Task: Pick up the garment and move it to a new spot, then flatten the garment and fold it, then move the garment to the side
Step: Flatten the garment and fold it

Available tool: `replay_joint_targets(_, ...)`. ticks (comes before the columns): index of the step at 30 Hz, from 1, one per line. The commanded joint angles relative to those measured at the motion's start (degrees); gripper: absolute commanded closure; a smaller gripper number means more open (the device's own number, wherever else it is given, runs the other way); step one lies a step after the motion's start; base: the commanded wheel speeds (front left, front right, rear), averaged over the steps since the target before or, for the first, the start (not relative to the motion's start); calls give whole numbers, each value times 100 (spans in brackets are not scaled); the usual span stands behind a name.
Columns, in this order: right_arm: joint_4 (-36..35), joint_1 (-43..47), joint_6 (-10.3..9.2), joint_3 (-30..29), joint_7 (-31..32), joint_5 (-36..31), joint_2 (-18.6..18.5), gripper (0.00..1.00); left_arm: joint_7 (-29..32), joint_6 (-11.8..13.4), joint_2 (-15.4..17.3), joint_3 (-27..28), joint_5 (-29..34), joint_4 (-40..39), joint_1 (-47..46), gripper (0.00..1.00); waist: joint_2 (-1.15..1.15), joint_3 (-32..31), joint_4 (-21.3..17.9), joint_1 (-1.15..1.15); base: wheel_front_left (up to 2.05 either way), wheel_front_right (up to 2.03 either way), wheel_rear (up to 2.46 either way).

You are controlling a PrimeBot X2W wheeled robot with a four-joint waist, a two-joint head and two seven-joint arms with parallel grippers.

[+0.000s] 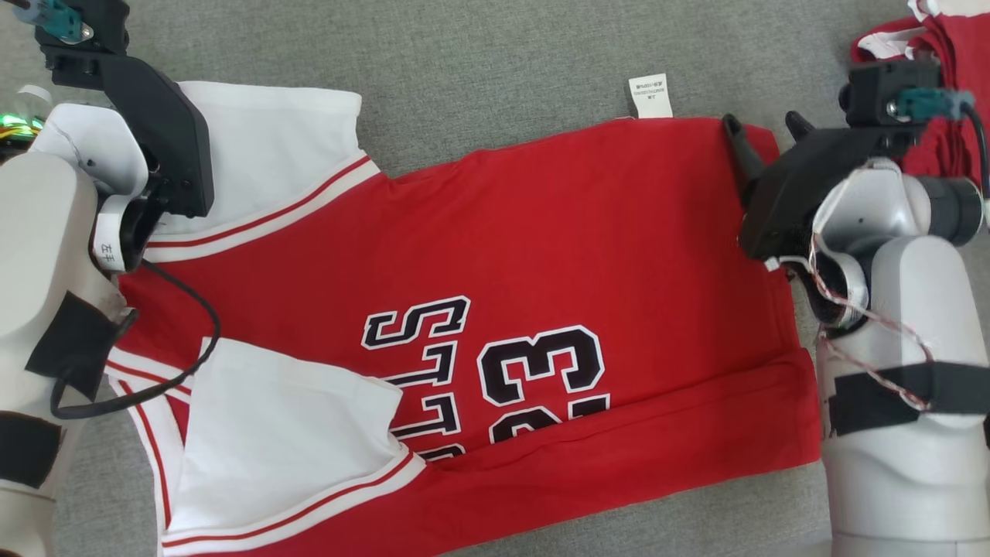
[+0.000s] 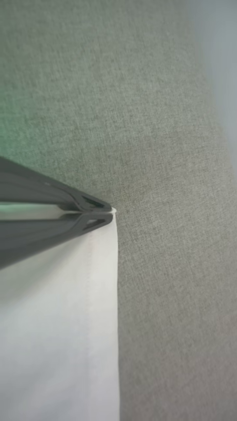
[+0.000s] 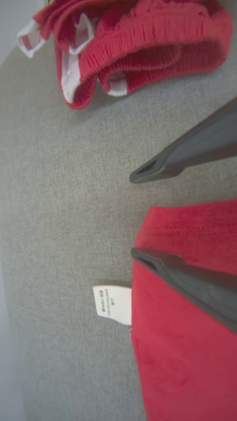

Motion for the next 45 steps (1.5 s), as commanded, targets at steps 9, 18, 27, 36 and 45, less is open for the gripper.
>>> replay_joint_targets(9,-54,-197,-15,2,431,-20,-35,0,-169,52,2,-5,-64,-414,354,0,0,-4,122,0,0,0,0)
replay_joint_targets(18,-161,62,-15,-50,388,-3,-144,0,-235,177,1,15,-113,-571,408,0,0,-166,112,0,0,0,0)
replay_joint_targets(27,-183,37,-15,105,357,78,-71,0,-130,196,59,-34,-155,-245,468,6,0,-131,-136,0,0,0,0)
replay_joint_targets(36,-153,-43,-15,195,485,45,-192,0,319,120,96,-78,-370,-139,585,100,0,-116,-124,0,0,0,0)
replay_joint_targets(45,3,-424,-15,84,1003,-38,-275,0,128,236,310,8,-308,-475,476,100,0,-39,11,0,0,0,0)
